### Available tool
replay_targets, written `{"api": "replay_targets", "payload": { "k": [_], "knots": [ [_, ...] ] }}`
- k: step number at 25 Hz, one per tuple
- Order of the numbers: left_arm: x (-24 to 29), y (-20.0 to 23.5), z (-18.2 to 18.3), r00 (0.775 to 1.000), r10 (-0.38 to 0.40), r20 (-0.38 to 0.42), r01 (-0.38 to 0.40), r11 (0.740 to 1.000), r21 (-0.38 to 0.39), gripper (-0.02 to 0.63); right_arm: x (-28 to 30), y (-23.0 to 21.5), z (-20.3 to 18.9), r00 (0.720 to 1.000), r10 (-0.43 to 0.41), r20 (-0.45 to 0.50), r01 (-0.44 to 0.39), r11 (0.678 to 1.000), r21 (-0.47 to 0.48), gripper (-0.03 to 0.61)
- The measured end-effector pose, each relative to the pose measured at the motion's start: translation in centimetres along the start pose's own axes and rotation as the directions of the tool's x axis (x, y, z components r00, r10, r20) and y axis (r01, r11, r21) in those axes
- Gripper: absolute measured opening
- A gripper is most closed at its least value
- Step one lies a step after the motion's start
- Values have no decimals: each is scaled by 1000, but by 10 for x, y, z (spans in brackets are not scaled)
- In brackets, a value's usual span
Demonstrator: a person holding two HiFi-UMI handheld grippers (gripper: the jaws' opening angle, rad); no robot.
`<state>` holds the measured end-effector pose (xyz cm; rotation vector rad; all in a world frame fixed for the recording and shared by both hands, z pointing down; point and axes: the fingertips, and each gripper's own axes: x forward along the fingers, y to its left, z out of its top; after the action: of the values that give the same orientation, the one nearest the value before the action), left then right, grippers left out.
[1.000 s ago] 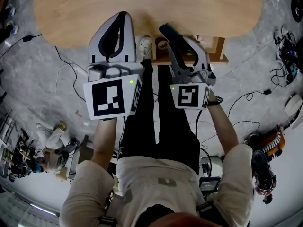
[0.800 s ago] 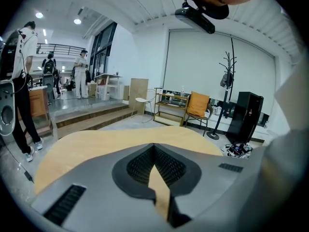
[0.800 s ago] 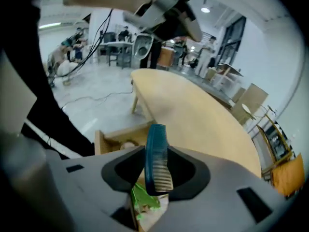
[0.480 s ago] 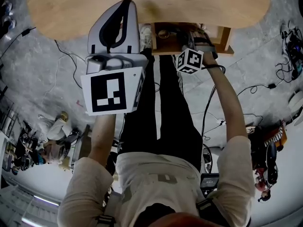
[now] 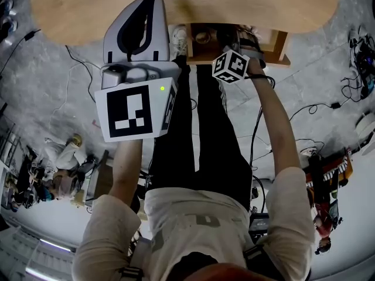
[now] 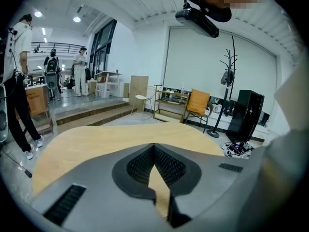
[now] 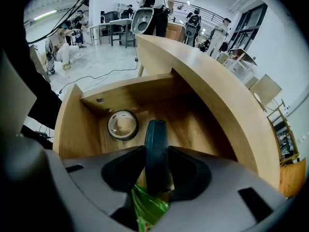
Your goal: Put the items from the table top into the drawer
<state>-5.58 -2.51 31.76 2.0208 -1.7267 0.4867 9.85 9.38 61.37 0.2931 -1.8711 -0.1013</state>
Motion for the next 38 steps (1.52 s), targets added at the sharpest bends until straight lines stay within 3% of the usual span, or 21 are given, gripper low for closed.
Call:
{"api": "replay_targets", "payload": {
  "k": [2, 5, 16, 20, 21, 23, 25, 27, 29, 32, 35, 38],
  "knots": [
    [-1, -1, 0, 1000, 2, 2, -2, 1000, -2, 8, 5, 1, -2, 1000, 20, -15, -20, 999, 26, 154],
    [-2, -3, -2, 1000, 2, 1, -2, 1000, -9, 8, 9, 2, -5, 999, 39, -38, -37, 998, 44, 218],
    [-2, -5, 2, 1000, 0, 11, 0, 1000, -16, 8, -3, 0, 3, 999, 42, -22, -41, 998, 47, 218],
    [-4, -2, 10, 999, 7, 38, -6, 1000, -23, 8, -13, 0, 10, 999, 44, -8, -44, 999, 0, 215],
    [-5, -1, 15, 999, 9, 53, -8, 1000, -26, 8, -18, -4, 15, 1000, 29, 1, -29, 999, -15, 194],
    [-9, 0, 29, 996, 15, 86, -12, 999, -32, 8, -32, -17, 28, 1000, -16, 27, 17, 999, -33, 5],
    [-15, 0, 45, 993, 15, 113, -11, 999, -37, 8, -57, -33, 47, 998, -33, 61, 33, 999, 4, 5],
    [-25, 2, 67, 991, 14, 133, -9, 999, -41, 8, -91, -60, 73, 991, -79, 105, 65, 989, 133, 5],
    [-42, 3, 95, 987, 19, 157, -11, 999, -47, 8, -139, -98, 104, 974, -172, 150, 119, 943, 310, 5],
    [-72, -2, 143, 981, 15, 194, -7, 999, -41, 8, -232, -163, 158, 910, -341, 234, 153, 803, 576, 5],
    [-102, -5, 199, 971, 14, 239, -6, 999, -36, 8, -335, -234, 218, 782, -539, 313, 162, 660, 734, 5],
    [-144, -15, 255, 952, 45, 303, -21, 996, -83, 8, -438, -272, 257, 662, -657, 360, 144, 583, 799, 5]
  ]
}}
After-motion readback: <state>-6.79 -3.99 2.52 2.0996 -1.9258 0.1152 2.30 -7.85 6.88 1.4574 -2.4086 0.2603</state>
